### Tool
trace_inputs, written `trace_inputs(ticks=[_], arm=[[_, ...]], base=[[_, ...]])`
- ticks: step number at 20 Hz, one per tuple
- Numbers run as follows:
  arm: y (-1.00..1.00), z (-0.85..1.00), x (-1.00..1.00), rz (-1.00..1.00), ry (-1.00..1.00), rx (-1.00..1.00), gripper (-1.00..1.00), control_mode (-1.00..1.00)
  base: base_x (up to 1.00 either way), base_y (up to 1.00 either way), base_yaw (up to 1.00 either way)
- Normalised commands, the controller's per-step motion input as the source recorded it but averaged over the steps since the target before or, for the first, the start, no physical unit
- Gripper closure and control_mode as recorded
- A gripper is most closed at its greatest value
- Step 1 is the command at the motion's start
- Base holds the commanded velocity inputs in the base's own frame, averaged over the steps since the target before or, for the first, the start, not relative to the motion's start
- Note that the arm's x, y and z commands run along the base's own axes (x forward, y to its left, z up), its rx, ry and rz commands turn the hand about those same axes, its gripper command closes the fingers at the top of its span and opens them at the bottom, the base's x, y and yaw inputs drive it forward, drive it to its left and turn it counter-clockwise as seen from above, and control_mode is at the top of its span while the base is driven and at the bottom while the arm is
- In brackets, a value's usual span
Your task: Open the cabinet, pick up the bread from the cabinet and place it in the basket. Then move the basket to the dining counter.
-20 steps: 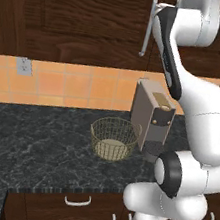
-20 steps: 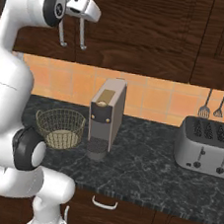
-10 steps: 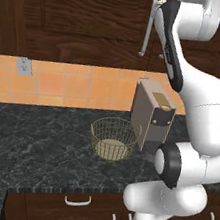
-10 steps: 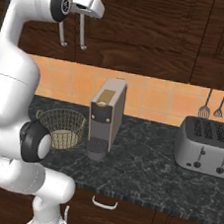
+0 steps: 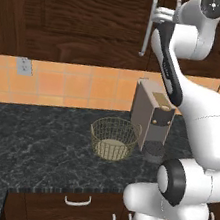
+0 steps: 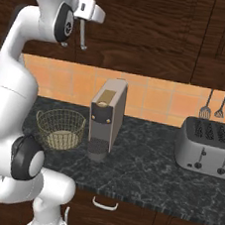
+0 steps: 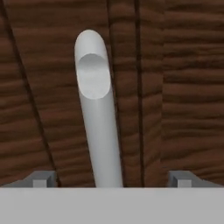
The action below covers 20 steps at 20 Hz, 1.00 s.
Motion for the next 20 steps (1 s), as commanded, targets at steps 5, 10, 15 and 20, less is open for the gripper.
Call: trace_inputs(ticks=[5, 10, 15, 20], arm=[[0.06, 0.0, 0.3, 0.0, 0.0, 0.0, 1.0, -1.0], [0.04, 0.0, 0.05, 0.0, 0.0, 0.0, 1.0, -1.0], [-0.71, -0.2, -0.91, -0.04, -0.05, 0.02, 1.0, -1.0], [-1.0, -0.14, -1.0, -0.01, -0.03, 0.0, 1.0, -1.0]], base=[[0.0, 0.0, 0.0], [0.0, 0.0, 0.0], [0.0, 0.0, 0.0], [0.0, 0.0, 0.0]])
